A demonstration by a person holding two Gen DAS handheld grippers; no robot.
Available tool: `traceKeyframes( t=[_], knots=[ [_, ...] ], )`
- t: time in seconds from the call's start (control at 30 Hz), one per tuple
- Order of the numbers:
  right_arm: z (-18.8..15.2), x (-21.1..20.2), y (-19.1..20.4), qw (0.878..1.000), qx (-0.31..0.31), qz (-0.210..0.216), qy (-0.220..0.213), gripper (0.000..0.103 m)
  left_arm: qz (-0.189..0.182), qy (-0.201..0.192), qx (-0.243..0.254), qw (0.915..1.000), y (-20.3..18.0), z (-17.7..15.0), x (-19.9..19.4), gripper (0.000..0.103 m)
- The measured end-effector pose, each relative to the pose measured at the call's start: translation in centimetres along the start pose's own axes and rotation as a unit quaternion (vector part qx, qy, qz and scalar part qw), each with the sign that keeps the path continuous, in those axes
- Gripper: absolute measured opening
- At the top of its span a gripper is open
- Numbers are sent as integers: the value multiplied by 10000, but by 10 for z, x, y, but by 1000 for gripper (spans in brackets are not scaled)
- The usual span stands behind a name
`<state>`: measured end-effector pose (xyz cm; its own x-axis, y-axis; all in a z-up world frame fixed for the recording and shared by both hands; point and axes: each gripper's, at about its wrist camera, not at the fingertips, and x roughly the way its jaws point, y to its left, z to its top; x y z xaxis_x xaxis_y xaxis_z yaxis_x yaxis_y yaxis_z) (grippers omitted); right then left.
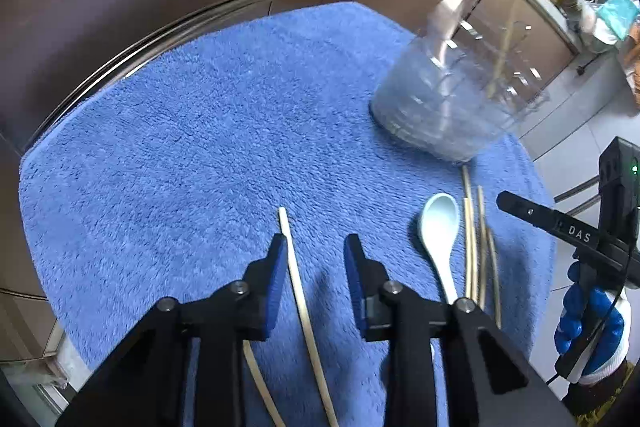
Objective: Organize utensils
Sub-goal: 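Grasp a wooden chopstick with the left tool while the right tool grasps another chopstick, then insert the chopstick into the rack cup with the left tool while the right tool inserts its chopstick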
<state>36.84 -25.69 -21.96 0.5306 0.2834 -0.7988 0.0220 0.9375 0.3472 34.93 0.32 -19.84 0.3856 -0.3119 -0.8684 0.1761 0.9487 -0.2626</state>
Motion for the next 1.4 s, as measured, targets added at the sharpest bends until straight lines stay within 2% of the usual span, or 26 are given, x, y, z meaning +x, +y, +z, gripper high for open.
traceKeyframes(
  t=[0.07, 0.1, 0.37, 0.47, 0.6, 0.83, 0.9, 1.07, 1.23, 1.4],
  knots=[
    [5, 9, 1, 9999, -35, -94, 33, 14, 55, 39, -14, 10000, 2, 3, 5, 25],
    [5, 12, 1, 9989, -97, 268, 379, 13, 79, 62, -20, 9999, 3, 5, 8, 25],
    [11, 41, -1, 9982, -104, -138, 577, 12, 184, 285, -18, 9994, 7, 12, 24, 22],
    [9, 45, 4, 9977, -115, -257, 610, 11, 230, 392, -20, 9990, 7, 13, 31, 21],
    [11, 55, 21, 9962, -256, -481, 675, 11, 343, 581, -68, 9977, 8, 15, 42, 15],
    [8, 64, 37, 9942, -275, -826, 624, 9, 669, 638, -5, 9957, -2, 21, 51, 7],
    [7, 63, 34, 9961, -90, -682, 558, 8, 716, 626, -47, 9955, -1, 22, 52, 6],
    [1, 41, 32, 9989, 33, -377, 289, 7, 525, 336, -290, 9976, 2, 20, 40, 5],
    [-11, 0, 36, 9999, -11, -22, -147, 7, 374, -259, -326, 9984, 2, 10, 6, 5],
    [-22, -54, 36, 9973, -157, 246, -681, 6, 340, -851, -137, 9957, -6, -4, -33, 5]
  ],
)
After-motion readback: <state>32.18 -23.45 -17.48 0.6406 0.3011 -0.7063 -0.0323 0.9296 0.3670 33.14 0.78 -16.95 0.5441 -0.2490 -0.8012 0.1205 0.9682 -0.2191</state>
